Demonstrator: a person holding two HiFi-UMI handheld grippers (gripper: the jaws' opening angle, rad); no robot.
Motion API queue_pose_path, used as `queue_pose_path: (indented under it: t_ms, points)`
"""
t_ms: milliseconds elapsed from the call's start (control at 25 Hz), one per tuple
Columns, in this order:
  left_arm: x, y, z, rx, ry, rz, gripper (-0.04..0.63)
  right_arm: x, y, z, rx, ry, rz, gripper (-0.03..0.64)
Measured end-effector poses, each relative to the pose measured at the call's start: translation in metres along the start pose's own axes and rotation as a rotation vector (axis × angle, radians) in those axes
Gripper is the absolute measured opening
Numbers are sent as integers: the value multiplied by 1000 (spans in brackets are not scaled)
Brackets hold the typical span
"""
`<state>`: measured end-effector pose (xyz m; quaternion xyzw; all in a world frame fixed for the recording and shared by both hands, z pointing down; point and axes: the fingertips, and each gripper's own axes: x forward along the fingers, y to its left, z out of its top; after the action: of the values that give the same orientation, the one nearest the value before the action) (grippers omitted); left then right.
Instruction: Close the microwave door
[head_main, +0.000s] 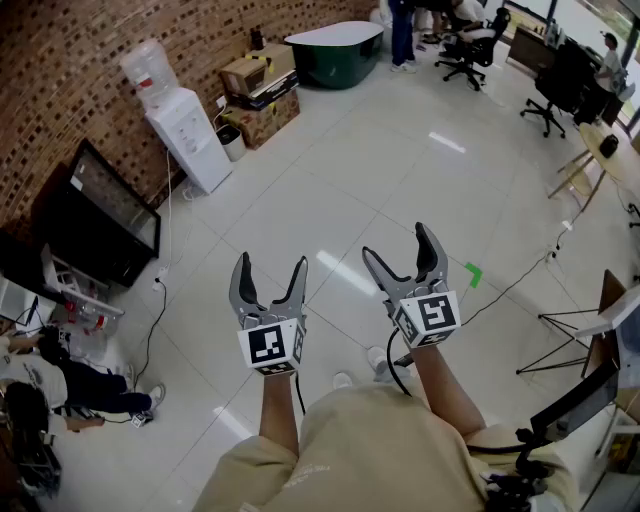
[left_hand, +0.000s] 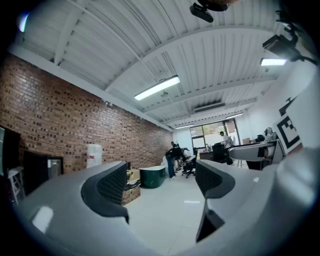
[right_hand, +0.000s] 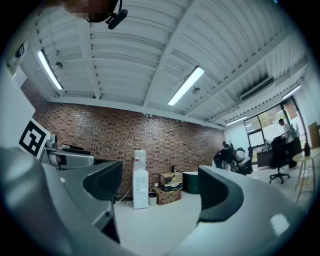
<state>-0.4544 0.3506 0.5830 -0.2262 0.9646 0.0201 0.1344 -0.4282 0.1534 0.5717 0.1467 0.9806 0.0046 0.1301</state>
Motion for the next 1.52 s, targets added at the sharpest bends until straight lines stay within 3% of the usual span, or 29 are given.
queue_pose_path:
  t_ms: [200, 320, 440, 600, 880, 1080, 1520]
  points:
    - [3, 19, -19, -73, -20, -142, 433, -13, 25, -10, -66, 11, -138, 457]
    - [4, 11, -37, -120, -21, -257, 433, -37, 31, -15, -110, 24, -257, 456]
    - [12, -10, -29, -148, -25, -363, 433, -57, 27, 6, -144, 17, -356, 456]
    - [7, -55, -11, -155, -38, -485, 433, -97, 18, 29, -168, 12, -459, 456]
    - [-5, -154, 27, -151, -33, -635, 433, -165, -13, 80, -181, -28, -561, 454]
    - [-10, -222, 32, -165, -60, -756, 431, -215, -35, 91, -216, -53, -638, 453]
    - [-66, -375, 85, -194, -78, -1026, 430, -363, -58, 152, -261, -64, -881, 449]
